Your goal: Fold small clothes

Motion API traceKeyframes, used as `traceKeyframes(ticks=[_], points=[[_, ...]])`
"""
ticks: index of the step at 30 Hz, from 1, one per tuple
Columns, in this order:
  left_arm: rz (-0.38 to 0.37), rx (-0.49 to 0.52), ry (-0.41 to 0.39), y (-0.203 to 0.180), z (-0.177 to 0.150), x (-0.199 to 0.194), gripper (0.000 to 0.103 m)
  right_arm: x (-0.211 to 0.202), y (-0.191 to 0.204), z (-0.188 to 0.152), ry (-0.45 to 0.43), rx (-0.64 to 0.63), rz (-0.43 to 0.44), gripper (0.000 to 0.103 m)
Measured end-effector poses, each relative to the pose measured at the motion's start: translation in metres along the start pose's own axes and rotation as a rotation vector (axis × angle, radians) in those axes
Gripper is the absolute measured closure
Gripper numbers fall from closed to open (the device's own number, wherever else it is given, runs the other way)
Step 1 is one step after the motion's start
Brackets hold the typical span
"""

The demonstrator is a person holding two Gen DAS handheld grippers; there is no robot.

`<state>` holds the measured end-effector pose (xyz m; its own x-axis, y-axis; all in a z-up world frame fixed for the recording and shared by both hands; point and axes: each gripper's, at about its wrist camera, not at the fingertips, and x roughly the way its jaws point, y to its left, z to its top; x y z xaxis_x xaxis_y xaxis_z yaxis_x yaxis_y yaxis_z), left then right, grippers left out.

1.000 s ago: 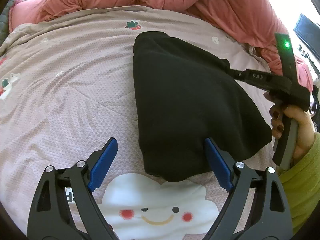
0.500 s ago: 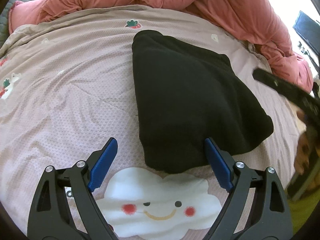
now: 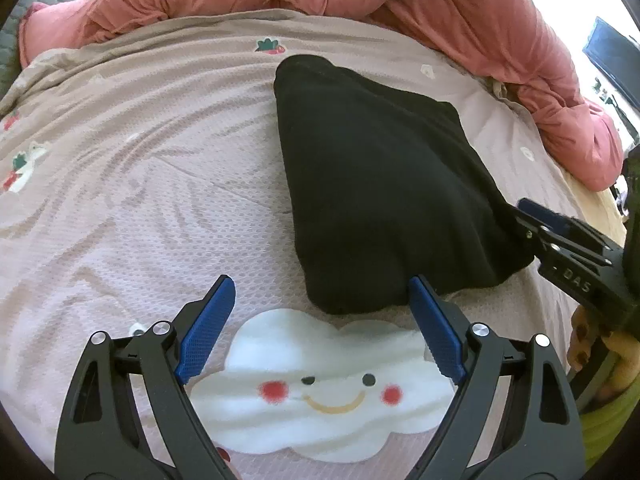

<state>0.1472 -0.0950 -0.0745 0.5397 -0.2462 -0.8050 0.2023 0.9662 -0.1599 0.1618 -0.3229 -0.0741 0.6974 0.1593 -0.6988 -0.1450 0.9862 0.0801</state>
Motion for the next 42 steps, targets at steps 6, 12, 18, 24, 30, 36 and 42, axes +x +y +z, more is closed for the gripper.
traceKeyframes(ticks=[6,12,18,24,30,36,42], points=[[0.003,-0.009,-0.019,0.005,-0.002,-0.012,0.018,-0.019,0.001,-0.004,-0.019,0.017,-0.01,0.036],[0.038,0.01,-0.054,0.008,-0.002,-0.029,0.01,-0.05,0.01,-0.001,-0.092,-0.025,-0.062,0.006],[0.057,0.025,-0.104,0.009,-0.004,-0.048,0.01,-0.076,0.016,-0.003,-0.154,-0.037,-0.091,0.005],[0.063,0.043,-0.157,0.008,-0.011,-0.071,0.01,-0.103,0.025,-0.008,-0.248,-0.036,-0.106,0.005],[0.063,0.045,-0.222,0.009,-0.02,-0.096,0.01,-0.118,0.038,-0.017,-0.273,-0.056,-0.099,0.005],[0.067,0.044,-0.275,0.011,-0.035,-0.12,0.01,-0.132,0.049,-0.029,-0.284,-0.072,-0.11,0.005],[0.051,0.053,-0.276,0.013,-0.052,-0.131,0.01,-0.14,0.051,-0.047,-0.289,-0.038,-0.131,0.005]])
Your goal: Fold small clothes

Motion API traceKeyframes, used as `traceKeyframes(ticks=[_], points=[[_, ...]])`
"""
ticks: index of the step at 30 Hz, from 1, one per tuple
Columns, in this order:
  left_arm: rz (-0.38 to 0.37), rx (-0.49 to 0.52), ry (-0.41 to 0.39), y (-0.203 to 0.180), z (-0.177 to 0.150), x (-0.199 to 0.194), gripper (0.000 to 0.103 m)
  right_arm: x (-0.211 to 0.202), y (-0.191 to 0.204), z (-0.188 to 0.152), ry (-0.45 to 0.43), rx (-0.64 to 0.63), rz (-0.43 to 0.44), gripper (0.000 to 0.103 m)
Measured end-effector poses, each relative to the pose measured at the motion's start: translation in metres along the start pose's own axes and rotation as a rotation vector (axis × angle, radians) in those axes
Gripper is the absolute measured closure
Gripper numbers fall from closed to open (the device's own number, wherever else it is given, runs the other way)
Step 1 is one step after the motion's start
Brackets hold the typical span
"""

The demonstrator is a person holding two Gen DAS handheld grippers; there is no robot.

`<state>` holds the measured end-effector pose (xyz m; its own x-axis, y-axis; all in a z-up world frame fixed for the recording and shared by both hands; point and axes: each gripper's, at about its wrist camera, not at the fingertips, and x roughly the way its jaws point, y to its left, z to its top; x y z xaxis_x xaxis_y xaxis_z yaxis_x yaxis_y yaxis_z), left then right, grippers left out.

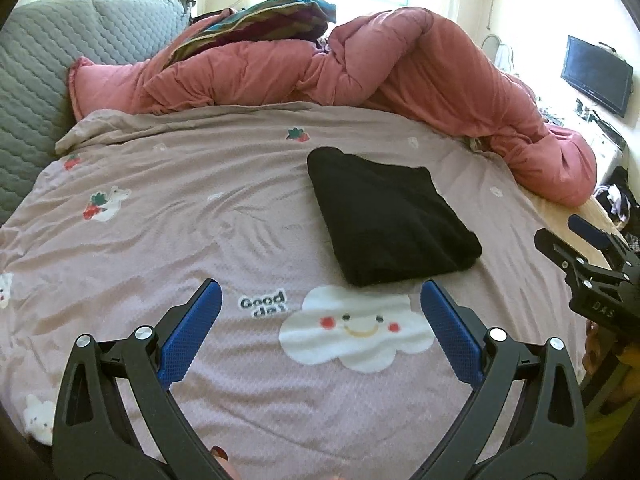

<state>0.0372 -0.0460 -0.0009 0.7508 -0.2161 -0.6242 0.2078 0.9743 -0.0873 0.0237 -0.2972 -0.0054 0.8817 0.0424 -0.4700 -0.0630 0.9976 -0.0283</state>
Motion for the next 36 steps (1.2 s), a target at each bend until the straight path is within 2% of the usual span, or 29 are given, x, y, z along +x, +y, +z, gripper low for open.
traceKeyframes(ticks=[6,13,36], points=[[0.007,0.009,0.046,0.008,-0.028,0.001,0.01,-0.006,0.0,-0.027,0.059,0.062,0.011,0.005],[-0.001,-0.038,0.117,0.022,-0.055,0.016,0.01,0.015,0.015,-0.065,0.191,0.064,0.024,0.005],[0.023,-0.037,0.123,0.016,-0.057,0.017,0.01,0.017,0.013,-0.066,0.181,0.074,0.041,0.005]])
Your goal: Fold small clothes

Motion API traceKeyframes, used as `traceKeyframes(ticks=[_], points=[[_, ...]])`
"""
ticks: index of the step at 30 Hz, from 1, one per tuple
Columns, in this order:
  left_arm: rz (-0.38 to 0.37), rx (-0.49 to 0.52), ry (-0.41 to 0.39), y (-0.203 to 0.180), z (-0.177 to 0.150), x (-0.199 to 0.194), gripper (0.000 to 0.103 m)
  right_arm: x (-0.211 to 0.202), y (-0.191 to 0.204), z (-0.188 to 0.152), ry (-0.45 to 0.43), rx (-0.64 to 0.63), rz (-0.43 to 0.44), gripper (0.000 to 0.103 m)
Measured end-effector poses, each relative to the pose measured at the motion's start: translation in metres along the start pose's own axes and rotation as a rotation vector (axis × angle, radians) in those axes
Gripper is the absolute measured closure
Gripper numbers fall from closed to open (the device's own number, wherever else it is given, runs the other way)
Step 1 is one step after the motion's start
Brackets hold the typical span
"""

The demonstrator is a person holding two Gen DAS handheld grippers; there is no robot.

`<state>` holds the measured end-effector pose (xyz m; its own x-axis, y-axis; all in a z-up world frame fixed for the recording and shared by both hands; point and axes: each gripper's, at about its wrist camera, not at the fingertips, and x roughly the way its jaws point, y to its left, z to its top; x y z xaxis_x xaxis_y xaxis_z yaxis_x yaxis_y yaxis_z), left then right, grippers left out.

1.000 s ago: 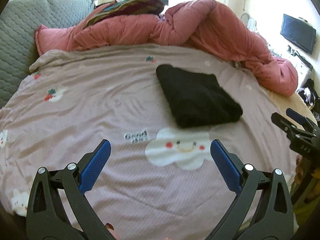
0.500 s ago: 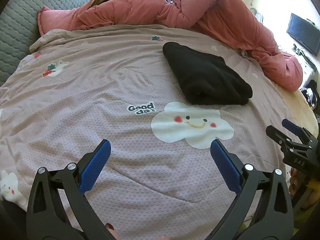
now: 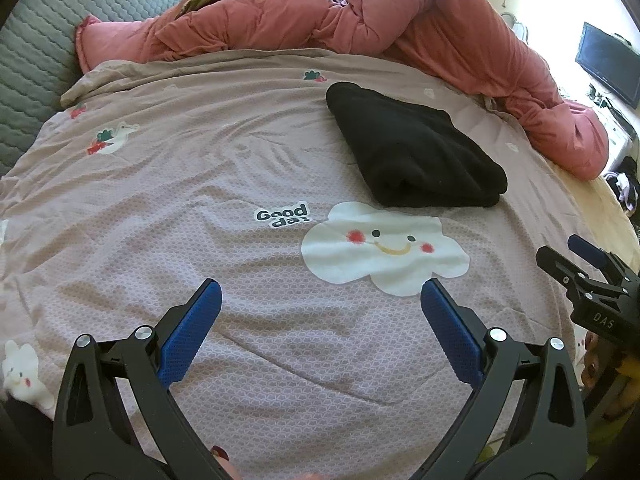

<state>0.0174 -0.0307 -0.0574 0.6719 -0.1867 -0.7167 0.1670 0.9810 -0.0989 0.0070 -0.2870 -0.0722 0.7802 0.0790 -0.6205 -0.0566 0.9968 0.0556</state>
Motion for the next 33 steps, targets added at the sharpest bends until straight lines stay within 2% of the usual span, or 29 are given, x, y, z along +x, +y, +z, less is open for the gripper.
traceKeyframes(ticks=[33], points=[[0.007,-0.003,-0.004,0.001,0.0008,-0.0014,0.01,-0.0007,0.0026,0.0017,-0.006,-0.005,0.009,0.005]])
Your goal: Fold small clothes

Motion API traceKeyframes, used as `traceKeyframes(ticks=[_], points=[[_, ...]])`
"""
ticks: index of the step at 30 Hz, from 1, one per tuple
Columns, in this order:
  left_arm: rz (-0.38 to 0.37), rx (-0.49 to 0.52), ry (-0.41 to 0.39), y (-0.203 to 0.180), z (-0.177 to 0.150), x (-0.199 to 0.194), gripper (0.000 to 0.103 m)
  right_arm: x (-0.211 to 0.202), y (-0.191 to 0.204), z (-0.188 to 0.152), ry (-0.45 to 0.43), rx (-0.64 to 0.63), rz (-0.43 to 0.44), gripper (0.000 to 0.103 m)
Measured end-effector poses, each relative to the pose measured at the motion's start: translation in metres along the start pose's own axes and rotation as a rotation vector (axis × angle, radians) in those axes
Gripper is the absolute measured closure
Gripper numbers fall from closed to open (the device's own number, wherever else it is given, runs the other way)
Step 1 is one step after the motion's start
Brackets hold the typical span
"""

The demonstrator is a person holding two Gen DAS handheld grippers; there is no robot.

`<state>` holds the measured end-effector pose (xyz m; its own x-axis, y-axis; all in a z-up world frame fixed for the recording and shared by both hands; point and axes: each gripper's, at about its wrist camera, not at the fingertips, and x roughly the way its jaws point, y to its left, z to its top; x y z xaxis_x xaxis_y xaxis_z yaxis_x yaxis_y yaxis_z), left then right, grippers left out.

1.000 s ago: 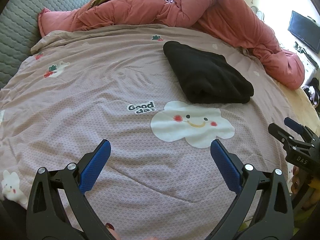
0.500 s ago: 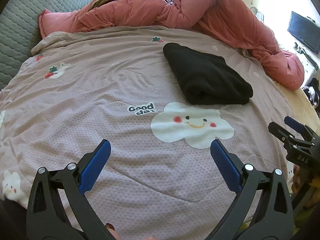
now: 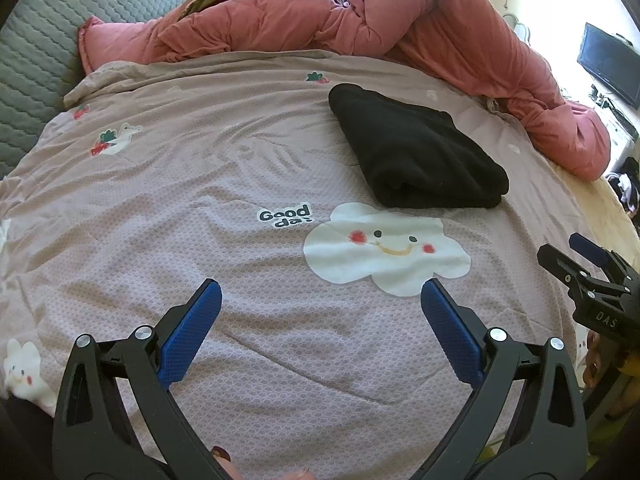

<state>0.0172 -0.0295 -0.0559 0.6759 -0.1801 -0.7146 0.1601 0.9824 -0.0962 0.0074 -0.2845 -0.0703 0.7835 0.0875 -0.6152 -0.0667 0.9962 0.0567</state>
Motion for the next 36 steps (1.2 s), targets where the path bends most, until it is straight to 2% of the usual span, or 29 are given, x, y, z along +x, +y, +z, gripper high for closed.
traceKeyframes(ticks=[36], points=[[0.027,0.005,0.018,-0.0021,-0.0034,0.0027,0.01,-0.001,0.0021,-0.0044,0.007,-0.013,0.013,0.005]])
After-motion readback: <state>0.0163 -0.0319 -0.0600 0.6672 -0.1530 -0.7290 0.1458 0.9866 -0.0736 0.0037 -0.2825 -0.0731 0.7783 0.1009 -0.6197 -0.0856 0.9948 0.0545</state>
